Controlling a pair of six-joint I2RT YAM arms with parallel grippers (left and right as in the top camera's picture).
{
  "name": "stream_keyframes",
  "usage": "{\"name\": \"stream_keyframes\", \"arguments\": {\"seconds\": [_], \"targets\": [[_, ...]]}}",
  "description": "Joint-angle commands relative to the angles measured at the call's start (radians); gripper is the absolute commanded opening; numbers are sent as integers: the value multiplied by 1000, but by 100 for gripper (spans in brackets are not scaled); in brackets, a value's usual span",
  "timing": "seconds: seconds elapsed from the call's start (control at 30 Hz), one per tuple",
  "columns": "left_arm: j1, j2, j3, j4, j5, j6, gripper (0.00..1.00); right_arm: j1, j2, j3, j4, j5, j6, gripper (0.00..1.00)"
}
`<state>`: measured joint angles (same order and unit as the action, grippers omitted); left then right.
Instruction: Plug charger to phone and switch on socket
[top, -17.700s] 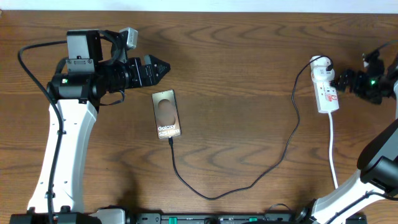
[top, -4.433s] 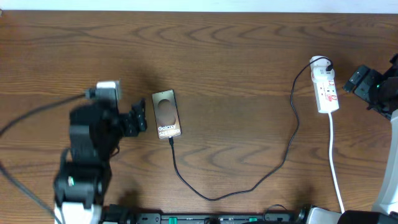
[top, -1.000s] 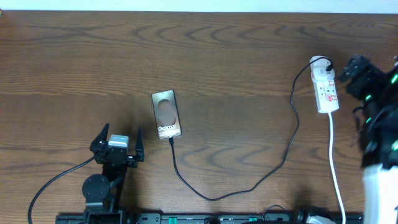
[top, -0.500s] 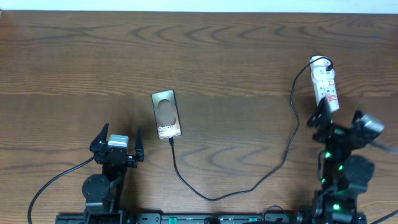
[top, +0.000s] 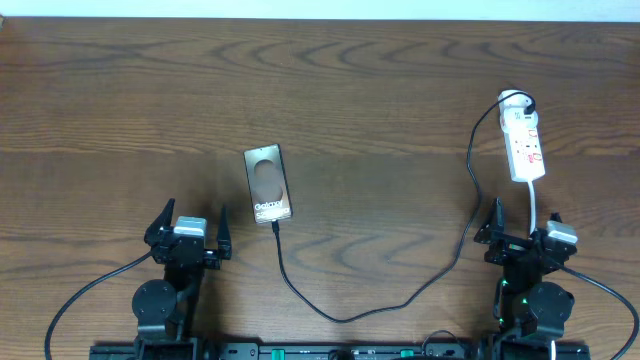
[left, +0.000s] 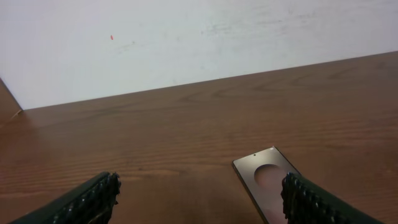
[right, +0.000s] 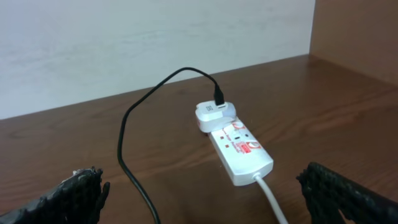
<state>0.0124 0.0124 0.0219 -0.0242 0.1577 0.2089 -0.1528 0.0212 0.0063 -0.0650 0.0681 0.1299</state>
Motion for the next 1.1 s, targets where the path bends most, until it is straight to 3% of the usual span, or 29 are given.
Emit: {"name": "stream_keyframes", "arguments": {"seconds": [0.0, 0.27, 0.63, 1.07], "targets": [[5, -1, -18, -35, 6, -7, 85, 3, -16, -1, -6, 5, -88, 99], [5, -1, -18, -35, 6, -7, 85, 22, -16, -1, -7, -1, -92, 99], [5, -1, -18, -35, 6, -7, 86, 126, -16, -1, -11, -29, -259, 99], [5, -1, -18, -35, 6, -7, 85, 136, -16, -1, -11, -31, -256, 99]]}}
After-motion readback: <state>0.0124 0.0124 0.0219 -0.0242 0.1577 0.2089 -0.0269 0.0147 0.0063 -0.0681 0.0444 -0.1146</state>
